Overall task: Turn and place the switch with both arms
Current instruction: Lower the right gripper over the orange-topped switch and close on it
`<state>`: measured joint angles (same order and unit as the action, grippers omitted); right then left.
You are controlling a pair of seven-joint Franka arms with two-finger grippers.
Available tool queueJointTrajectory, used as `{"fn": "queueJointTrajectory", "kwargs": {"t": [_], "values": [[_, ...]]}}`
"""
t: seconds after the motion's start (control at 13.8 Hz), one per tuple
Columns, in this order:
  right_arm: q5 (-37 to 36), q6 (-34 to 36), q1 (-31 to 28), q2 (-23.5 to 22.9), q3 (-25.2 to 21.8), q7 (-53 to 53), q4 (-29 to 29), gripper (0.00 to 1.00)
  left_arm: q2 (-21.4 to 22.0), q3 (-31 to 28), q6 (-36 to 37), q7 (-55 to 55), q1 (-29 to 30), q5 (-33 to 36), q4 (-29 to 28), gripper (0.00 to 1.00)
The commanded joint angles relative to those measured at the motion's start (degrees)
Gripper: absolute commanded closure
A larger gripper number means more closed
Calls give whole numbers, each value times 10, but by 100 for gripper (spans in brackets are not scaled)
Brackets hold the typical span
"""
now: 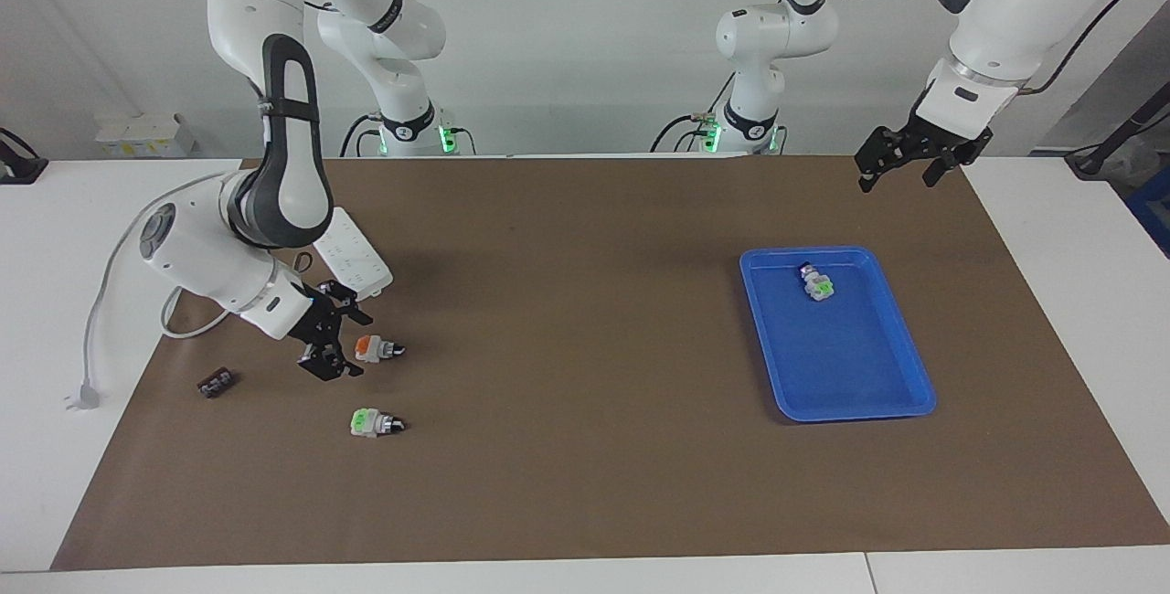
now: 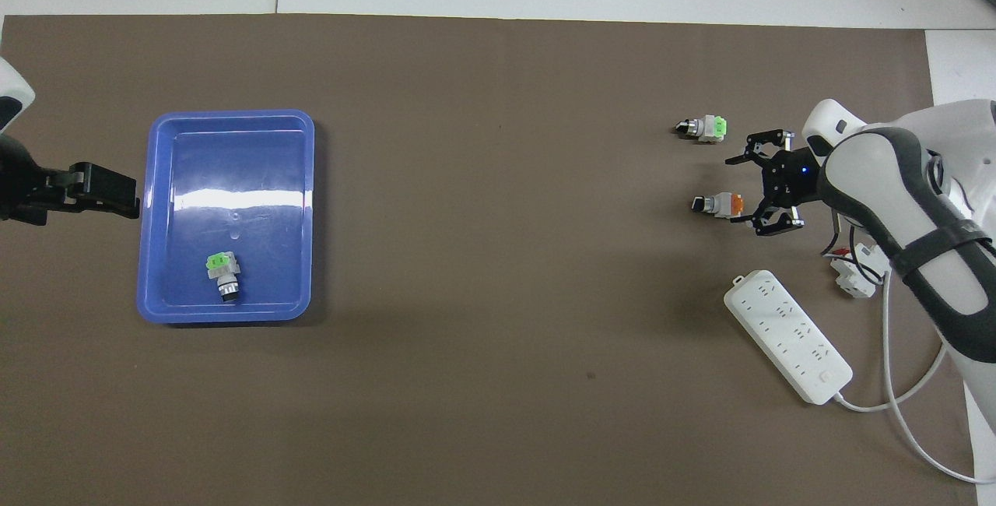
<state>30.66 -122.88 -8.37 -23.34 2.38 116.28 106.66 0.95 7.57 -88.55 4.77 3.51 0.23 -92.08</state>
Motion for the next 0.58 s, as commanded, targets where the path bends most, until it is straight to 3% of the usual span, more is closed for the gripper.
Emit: {"fn": "queueJointTrajectory", "kwargs": {"t": [0.0,0.51], "values": [[19,-10,-7,-5,3,25,8,0,20,1,-24,-8,5,-6,-29,0],[34,-36,-7,-19,3,57,35,11,20,1,-25,-5,4,-6,-31,0]]}}
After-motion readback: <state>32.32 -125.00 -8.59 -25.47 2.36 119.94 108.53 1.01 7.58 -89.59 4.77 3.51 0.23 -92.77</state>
